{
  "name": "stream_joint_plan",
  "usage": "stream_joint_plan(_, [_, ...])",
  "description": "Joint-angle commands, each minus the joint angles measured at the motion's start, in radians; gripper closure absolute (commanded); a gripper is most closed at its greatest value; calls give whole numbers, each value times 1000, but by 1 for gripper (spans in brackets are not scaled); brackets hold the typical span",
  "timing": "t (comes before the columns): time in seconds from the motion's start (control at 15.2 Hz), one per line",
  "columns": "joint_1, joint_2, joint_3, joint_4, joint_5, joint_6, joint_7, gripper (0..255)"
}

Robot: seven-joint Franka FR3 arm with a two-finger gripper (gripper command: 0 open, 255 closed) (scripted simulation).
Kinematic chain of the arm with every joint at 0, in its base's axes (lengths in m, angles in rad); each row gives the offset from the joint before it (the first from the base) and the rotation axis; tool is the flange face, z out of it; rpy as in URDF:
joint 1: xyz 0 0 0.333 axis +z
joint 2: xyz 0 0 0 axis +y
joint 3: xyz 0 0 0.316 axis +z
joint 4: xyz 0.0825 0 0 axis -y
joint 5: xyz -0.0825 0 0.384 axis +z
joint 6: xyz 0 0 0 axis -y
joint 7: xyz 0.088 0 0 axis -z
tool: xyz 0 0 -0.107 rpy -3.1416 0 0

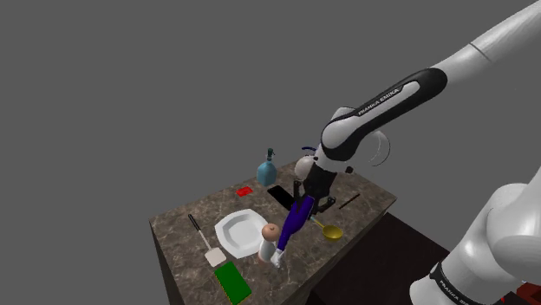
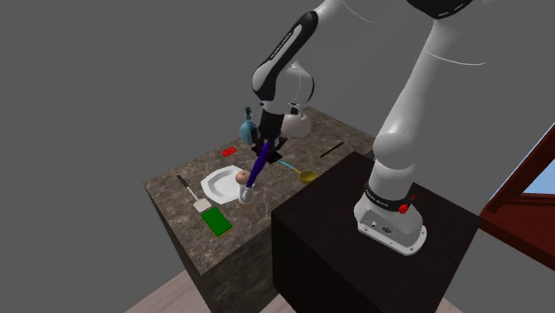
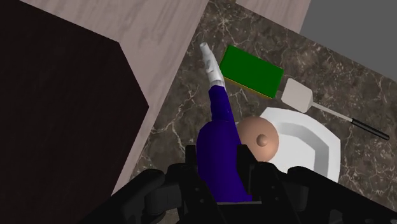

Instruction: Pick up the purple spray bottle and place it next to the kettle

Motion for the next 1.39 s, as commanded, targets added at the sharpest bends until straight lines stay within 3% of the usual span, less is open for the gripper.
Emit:
stream_joint_plan(0.0, [-4,-30,-2,0,-20,-29,21,255])
stream_joint_plan(1.32, [-55,-232,-30,89,-160,-310,154,255])
